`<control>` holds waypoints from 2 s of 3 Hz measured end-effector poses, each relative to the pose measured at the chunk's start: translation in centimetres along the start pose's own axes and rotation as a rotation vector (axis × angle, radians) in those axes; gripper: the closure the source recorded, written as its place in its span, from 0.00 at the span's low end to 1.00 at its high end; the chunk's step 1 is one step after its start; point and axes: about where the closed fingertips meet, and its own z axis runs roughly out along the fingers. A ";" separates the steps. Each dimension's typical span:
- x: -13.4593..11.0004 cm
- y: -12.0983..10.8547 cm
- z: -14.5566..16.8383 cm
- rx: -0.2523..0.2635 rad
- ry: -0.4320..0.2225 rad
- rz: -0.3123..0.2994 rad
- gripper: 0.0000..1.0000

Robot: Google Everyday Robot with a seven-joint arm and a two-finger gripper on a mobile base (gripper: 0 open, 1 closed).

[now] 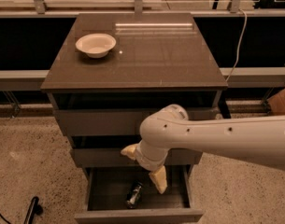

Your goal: Pick green can from bottom drawer and place on counter

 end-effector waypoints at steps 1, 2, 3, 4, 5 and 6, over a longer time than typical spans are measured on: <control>1.6 -0.5 8.2 -0.069 0.035 -0.212 0.00; 2.6 -0.7 9.0 -0.080 0.077 -0.279 0.00; 2.6 -0.7 9.0 -0.080 0.077 -0.279 0.00; 4.3 -1.5 10.9 -0.069 0.114 -0.286 0.00; 6.7 -0.6 15.8 -0.051 0.135 -0.335 0.00; 8.3 -1.0 20.0 0.048 0.137 -0.435 0.00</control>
Offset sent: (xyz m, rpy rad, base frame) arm 0.0140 0.0114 -0.0696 -0.0663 -0.0183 0.1748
